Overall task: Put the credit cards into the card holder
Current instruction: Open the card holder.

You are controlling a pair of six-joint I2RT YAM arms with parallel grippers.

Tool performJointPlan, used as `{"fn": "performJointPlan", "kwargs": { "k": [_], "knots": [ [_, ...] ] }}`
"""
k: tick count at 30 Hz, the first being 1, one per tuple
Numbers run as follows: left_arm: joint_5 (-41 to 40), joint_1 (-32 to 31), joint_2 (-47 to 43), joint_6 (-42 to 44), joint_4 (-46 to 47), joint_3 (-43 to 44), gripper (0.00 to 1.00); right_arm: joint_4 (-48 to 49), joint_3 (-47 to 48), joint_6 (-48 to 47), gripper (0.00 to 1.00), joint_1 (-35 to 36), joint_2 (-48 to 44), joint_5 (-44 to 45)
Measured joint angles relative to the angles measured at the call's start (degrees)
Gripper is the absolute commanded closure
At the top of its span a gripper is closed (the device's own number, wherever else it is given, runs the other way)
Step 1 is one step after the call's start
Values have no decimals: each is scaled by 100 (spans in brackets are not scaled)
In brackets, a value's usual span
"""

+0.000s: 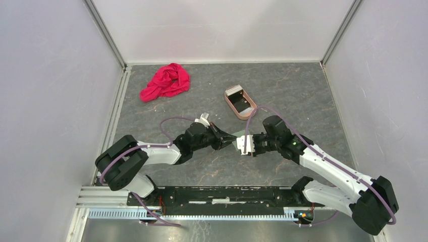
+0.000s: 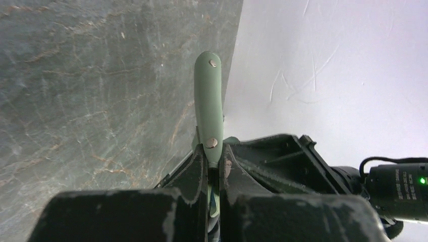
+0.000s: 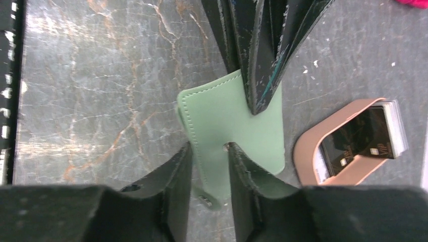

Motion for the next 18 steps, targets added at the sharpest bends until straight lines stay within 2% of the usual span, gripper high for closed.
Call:
{"fn": "performJointPlan", "kwargs": {
  "k": [2,4,5,8,18],
  "knots": [
    [-35,13,0,0,4,-50,98,-52,0,4,77,0,-28,-17],
    [-68,22,0,0,11,-85,98,-96,0,26,78,-2,-61,-37],
    [-74,26,0,0,13,-94,98,-105,0,37,77,-2,-79,-39],
    [-59,31,0,0,17,-101,97,-103,0,70,57,-20,-103,-42],
    [125,20,0,-103,212,-120,98,72,9,184,37,-68,-98,-28]
  ]
}}
